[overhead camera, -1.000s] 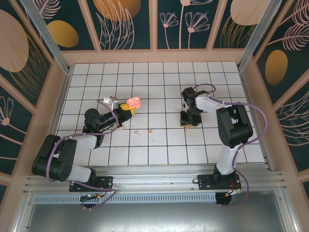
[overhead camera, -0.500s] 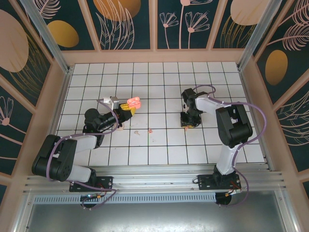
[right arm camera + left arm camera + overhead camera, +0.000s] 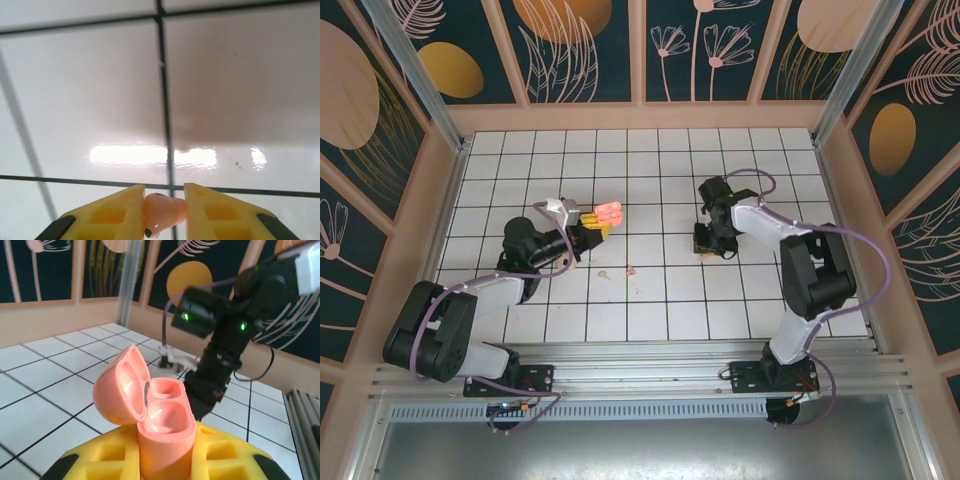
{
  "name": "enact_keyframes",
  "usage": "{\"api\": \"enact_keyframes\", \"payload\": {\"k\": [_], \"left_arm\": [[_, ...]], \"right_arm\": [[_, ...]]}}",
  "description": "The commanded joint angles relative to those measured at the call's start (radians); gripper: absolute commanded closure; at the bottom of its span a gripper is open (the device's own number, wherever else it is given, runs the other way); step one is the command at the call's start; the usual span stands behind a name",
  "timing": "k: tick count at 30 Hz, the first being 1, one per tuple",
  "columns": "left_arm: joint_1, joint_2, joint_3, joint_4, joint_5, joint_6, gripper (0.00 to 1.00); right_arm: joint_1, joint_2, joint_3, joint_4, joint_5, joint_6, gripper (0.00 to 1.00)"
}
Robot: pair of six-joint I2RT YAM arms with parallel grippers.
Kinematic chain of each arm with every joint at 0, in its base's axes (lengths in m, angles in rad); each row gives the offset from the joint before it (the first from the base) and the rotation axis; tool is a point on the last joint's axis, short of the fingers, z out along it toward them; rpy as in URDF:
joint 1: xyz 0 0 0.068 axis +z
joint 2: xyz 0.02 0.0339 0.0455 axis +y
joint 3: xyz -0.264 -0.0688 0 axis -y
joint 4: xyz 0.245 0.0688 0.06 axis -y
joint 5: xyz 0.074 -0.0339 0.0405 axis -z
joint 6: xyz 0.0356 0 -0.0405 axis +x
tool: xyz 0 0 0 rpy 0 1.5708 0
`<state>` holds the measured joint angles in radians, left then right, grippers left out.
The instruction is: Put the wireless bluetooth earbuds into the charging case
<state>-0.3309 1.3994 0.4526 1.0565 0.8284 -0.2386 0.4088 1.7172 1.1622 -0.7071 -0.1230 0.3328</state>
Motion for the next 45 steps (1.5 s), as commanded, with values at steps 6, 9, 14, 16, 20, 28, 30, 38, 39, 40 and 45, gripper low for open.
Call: {"api": "enact_keyframes", "payload": {"k": [6, 9, 14, 16, 20, 28, 30, 38, 39, 40, 45], "left_arm": [[-0.056, 0.025, 0.069, -0.022, -0.007, 0.143, 0.98], [-0.067, 0.035, 0.085, -0.021, 0.003, 0.176, 0.98], [-0.073, 0.041, 0.089, -0.004, 0.019, 0.232, 0.98], [-0.074, 0.042, 0.088, 0.006, 0.018, 0.242, 0.98], [-0.076, 0.043, 0.086, 0.039, 0.013, 0.245, 0.98], [-0.082, 0.047, 0.102, 0.043, 0.017, 0.233, 0.98], [-0.084, 0.048, 0.106, 0.043, 0.018, 0.231, 0.98], [-0.088, 0.054, 0.113, 0.048, 0.028, 0.210, 0.98], [-0.088, 0.056, 0.113, 0.051, 0.027, 0.208, 0.98], [-0.087, 0.055, 0.114, 0.055, 0.025, 0.204, 0.98], [-0.088, 0.061, 0.113, 0.090, 0.023, 0.172, 0.98]], "right_arm": [[0.182, -0.257, 0.064, 0.279, 0.074, 0.123, 0.76], [0.246, -0.318, 0.036, 0.402, 0.089, 0.135, 0.76], [0.336, -0.383, 0.009, 0.519, 0.167, 0.082, 0.76], [0.364, -0.406, -0.012, 0.563, 0.178, 0.055, 0.77], [0.422, -0.441, -0.062, 0.641, 0.216, 0.029, 0.77], [0.458, -0.472, -0.122, 0.707, 0.253, 0.027, 0.77], [0.459, -0.470, -0.128, 0.716, 0.259, 0.028, 0.77], [0.459, -0.449, -0.121, 0.706, 0.274, 0.017, 0.77], [0.459, -0.449, -0.123, 0.707, 0.275, 0.017, 0.77], [0.459, -0.447, -0.124, 0.709, 0.273, 0.017, 0.77], [0.458, -0.435, -0.128, 0.717, 0.264, 0.018, 0.77]]}}
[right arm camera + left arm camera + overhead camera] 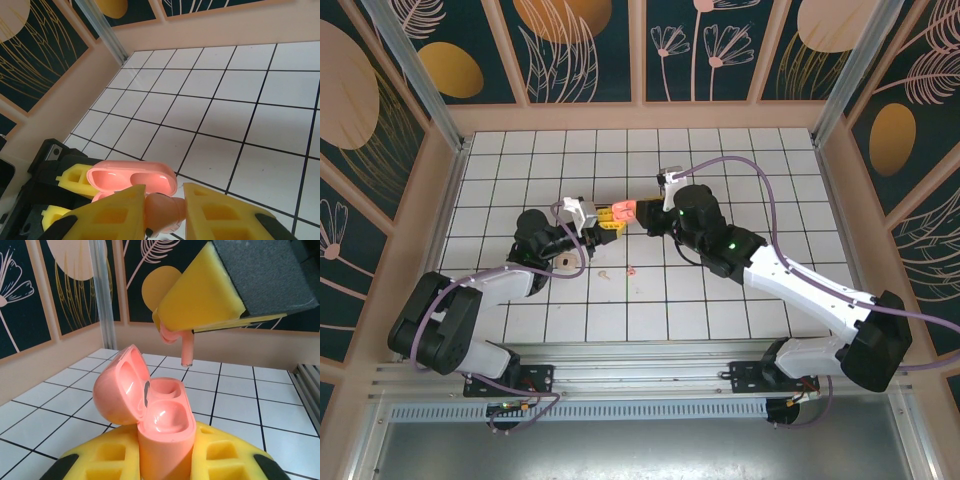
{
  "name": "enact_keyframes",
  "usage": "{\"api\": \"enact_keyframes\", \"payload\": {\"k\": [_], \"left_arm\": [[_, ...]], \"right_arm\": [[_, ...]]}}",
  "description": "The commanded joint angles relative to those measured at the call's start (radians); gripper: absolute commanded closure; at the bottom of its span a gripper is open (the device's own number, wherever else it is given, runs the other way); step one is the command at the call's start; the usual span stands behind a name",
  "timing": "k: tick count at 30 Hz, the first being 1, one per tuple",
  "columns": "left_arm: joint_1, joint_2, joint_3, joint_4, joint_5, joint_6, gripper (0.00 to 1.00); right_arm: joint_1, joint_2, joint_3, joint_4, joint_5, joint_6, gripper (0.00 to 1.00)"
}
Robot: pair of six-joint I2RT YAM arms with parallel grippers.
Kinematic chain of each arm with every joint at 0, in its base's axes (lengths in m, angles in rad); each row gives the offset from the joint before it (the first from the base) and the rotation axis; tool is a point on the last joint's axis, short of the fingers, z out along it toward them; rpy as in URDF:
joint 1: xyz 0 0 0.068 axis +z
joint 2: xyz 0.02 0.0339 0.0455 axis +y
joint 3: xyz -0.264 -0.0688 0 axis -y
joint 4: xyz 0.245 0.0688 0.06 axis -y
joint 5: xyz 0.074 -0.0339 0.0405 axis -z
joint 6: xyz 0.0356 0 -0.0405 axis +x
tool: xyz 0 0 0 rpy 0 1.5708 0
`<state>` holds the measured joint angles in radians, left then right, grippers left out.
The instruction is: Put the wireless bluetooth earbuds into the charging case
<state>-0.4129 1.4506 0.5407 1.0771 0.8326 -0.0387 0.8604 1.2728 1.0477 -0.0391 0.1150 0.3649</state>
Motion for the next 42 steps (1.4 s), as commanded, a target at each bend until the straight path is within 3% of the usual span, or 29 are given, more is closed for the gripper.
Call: {"api": "enact_keyframes", "payload": {"k": [1, 22, 30, 36, 42], "left_arm": [[-0.007, 0.011, 0.025, 0.075, 0.020, -0.033, 0.98], [-0.009, -0.004, 0.032, 0.087, -0.005, -0.056, 0.97], [-0.010, -0.001, 0.042, 0.090, -0.008, -0.060, 0.98], [-0.009, 0.004, 0.044, 0.080, -0.005, -0.056, 0.98], [-0.009, 0.005, 0.045, 0.072, -0.002, -0.050, 0.98]], "right_arm": [[0.008, 0.012, -0.014, 0.052, 0.026, -0.014, 0.77], [0.021, 0.063, 0.012, 0.017, 0.077, -0.047, 0.78], [0.040, 0.073, 0.014, 0.010, 0.039, -0.055, 0.75], [0.037, 0.059, 0.024, 0.015, 0.004, -0.053, 0.66], [0.010, 0.023, 0.033, 0.027, -0.065, -0.030, 0.48]]}}
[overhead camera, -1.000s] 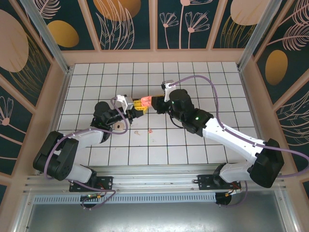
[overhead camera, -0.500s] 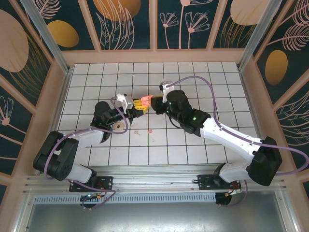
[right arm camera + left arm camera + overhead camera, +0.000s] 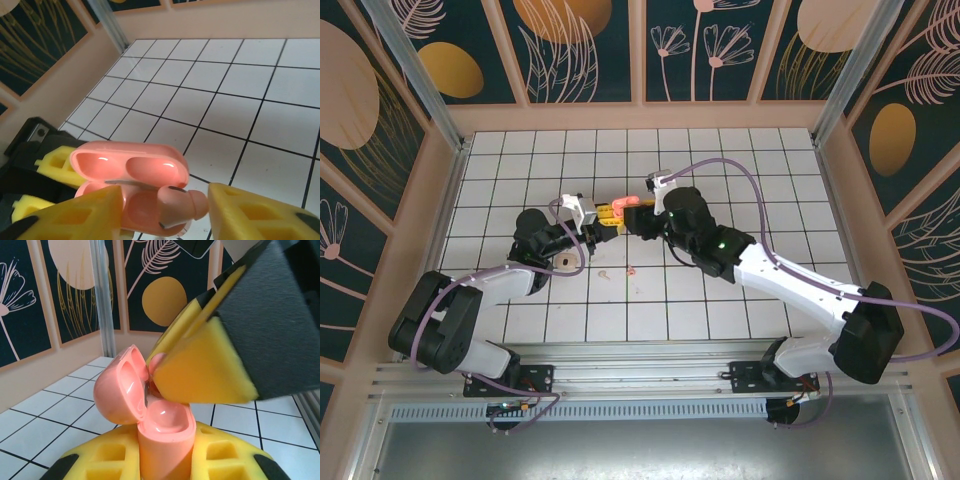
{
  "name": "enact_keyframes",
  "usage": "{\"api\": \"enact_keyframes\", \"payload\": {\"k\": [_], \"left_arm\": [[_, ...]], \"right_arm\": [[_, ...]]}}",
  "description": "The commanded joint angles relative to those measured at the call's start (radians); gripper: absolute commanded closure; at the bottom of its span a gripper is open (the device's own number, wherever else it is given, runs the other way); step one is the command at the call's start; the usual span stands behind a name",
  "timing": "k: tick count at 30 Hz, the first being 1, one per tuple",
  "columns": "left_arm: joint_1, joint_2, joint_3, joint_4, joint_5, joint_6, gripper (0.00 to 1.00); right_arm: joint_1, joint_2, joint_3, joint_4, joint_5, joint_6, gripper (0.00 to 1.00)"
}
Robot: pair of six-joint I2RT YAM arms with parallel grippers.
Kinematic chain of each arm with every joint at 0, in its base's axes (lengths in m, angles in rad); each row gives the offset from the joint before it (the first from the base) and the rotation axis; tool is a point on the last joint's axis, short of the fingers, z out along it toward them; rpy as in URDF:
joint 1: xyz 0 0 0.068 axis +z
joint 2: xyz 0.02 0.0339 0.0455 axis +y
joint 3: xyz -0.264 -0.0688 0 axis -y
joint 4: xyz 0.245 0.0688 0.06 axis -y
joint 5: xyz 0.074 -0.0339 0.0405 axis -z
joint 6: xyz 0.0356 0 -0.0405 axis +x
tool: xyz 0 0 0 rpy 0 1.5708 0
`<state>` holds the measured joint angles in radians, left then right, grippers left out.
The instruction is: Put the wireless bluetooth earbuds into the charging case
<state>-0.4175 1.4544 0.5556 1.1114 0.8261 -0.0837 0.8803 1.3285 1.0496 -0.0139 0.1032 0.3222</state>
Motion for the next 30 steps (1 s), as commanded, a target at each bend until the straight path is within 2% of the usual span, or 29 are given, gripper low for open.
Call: {"api": "enact_keyframes", "payload": {"k": [1, 7, 14, 30], "left_arm": [[-0.005, 0.000, 0.030, 0.037, 0.005, -0.005, 0.98], [-0.005, 0.001, 0.035, 0.031, 0.007, -0.001, 0.98], [-0.006, 0.003, 0.037, 0.030, 0.016, -0.003, 0.98], [-0.006, 0.002, 0.043, 0.042, 0.040, -0.016, 0.98]], "right_arm": [[-0.020, -0.040, 0.031, 0.002, -0.072, 0.023, 0.44], [-0.079, -0.069, 0.033, 0.015, -0.189, 0.062, 0.37], [-0.142, -0.086, 0.031, 0.047, -0.308, 0.097, 0.36], [-0.387, -0.103, -0.015, 0.073, -0.669, 0.235, 0.46]]}}
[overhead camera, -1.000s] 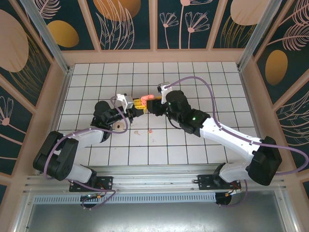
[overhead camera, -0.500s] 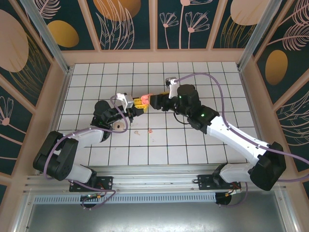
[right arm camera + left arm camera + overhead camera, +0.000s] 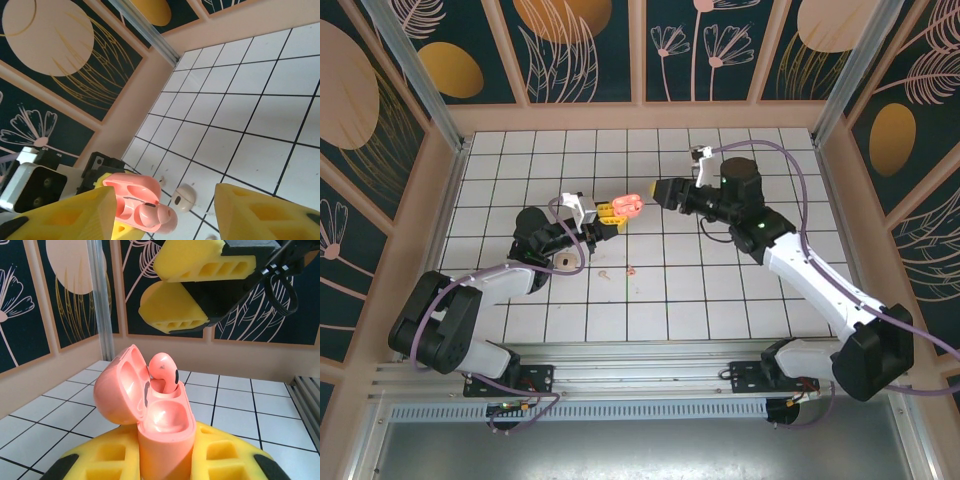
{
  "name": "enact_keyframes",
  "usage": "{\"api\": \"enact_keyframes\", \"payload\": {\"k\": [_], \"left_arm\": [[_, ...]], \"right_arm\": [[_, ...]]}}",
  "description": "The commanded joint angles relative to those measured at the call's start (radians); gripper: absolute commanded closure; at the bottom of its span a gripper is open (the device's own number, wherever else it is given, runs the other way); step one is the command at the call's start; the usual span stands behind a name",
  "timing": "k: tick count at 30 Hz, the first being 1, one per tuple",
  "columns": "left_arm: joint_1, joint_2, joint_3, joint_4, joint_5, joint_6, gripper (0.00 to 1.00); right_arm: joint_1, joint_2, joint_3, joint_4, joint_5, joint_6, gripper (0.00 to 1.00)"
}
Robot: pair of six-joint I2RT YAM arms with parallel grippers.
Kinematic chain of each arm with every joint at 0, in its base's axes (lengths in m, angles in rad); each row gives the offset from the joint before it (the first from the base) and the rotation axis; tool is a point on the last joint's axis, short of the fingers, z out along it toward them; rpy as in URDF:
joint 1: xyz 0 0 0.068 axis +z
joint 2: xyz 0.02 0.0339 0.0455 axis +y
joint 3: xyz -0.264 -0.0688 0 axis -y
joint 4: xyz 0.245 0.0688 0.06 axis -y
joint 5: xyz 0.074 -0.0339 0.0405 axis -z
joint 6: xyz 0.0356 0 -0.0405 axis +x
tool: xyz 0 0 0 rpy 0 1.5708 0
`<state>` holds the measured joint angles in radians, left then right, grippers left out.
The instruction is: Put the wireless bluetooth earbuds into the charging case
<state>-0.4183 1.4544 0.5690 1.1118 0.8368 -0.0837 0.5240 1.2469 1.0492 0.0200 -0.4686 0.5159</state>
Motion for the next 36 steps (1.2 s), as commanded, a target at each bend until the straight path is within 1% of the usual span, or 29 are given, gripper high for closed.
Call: {"api": "enact_keyframes", "payload": {"k": [1, 6, 12, 17, 20, 26, 31, 36], "left_arm": [[-0.005, 0.001, 0.029, 0.044, 0.028, -0.017, 0.98], [-0.005, -0.001, 0.028, 0.054, 0.032, -0.028, 0.98], [-0.005, -0.008, 0.028, 0.054, 0.034, -0.024, 0.97], [-0.005, -0.010, 0.026, 0.054, 0.030, -0.027, 0.98], [-0.005, -0.012, 0.021, 0.063, 0.028, -0.031, 0.98], [-0.005, -0.018, 0.017, 0.061, 0.031, -0.027, 0.98], [-0.005, -0.020, 0.021, 0.059, 0.030, -0.027, 0.98], [-0.005, -0.020, 0.022, 0.060, 0.032, -0.027, 0.97]], "right_arm": [[-0.044, -0.021, -0.020, 0.045, -0.115, 0.048, 0.47], [-0.097, -0.009, -0.053, 0.096, -0.202, 0.104, 0.50], [-0.118, 0.026, -0.072, 0.156, -0.270, 0.172, 0.54], [-0.120, 0.055, -0.081, 0.193, -0.300, 0.216, 0.57], [-0.124, 0.059, -0.107, 0.262, -0.302, 0.266, 0.58], [-0.129, 0.072, -0.138, 0.356, -0.349, 0.335, 0.60], [-0.125, 0.074, -0.152, 0.399, -0.376, 0.362, 0.64], [-0.110, 0.089, -0.151, 0.399, -0.384, 0.363, 0.64]]}}
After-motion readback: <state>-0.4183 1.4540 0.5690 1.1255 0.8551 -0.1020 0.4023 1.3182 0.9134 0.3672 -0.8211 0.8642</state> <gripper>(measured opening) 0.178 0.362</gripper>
